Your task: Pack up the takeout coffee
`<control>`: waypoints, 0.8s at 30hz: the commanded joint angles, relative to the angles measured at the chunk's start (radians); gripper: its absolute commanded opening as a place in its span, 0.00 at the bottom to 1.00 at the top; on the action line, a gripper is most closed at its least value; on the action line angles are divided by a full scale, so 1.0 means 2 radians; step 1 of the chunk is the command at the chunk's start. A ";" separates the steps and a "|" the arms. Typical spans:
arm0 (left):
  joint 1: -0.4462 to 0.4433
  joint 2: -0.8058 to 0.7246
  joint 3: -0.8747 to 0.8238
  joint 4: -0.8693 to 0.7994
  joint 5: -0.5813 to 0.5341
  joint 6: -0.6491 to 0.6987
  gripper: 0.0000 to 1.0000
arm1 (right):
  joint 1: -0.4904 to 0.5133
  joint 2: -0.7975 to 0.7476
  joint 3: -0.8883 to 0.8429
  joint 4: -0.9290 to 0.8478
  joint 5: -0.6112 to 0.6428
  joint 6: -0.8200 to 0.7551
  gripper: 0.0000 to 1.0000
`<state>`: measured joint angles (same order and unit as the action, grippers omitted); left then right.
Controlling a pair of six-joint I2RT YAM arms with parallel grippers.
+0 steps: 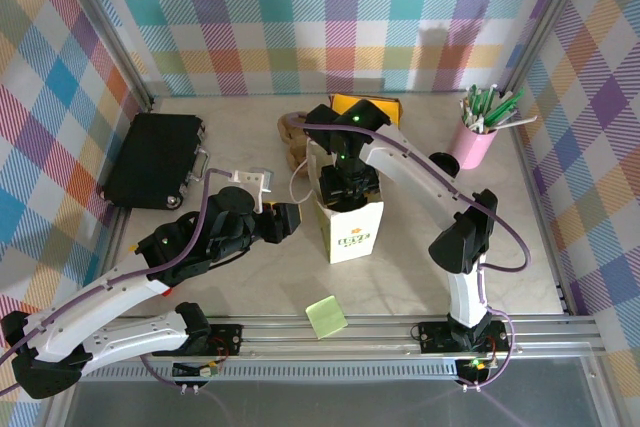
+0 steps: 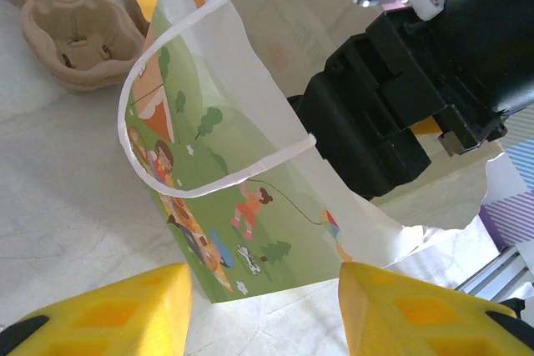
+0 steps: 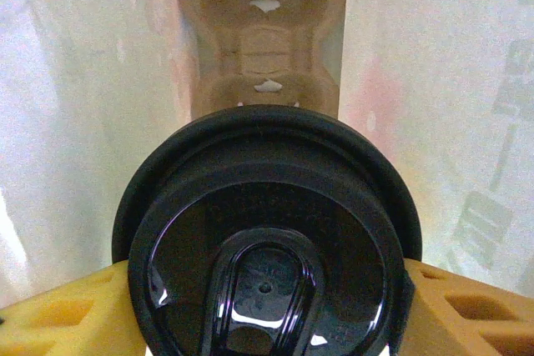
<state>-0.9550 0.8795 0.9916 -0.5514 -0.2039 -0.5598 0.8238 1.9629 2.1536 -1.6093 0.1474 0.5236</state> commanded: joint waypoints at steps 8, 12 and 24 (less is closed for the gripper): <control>-0.003 -0.008 -0.002 0.000 -0.004 0.008 0.50 | -0.003 0.001 -0.024 -0.015 0.006 -0.004 0.56; -0.003 -0.006 -0.002 0.000 -0.004 0.009 0.50 | -0.005 0.001 -0.030 -0.003 0.004 -0.007 0.56; -0.003 -0.003 0.001 -0.001 -0.004 0.011 0.50 | -0.010 0.000 -0.030 0.027 -0.005 -0.012 0.56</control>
<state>-0.9550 0.8795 0.9916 -0.5488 -0.2035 -0.5583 0.8104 1.9636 2.1002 -1.5654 0.1490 0.5102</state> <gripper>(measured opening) 0.496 0.655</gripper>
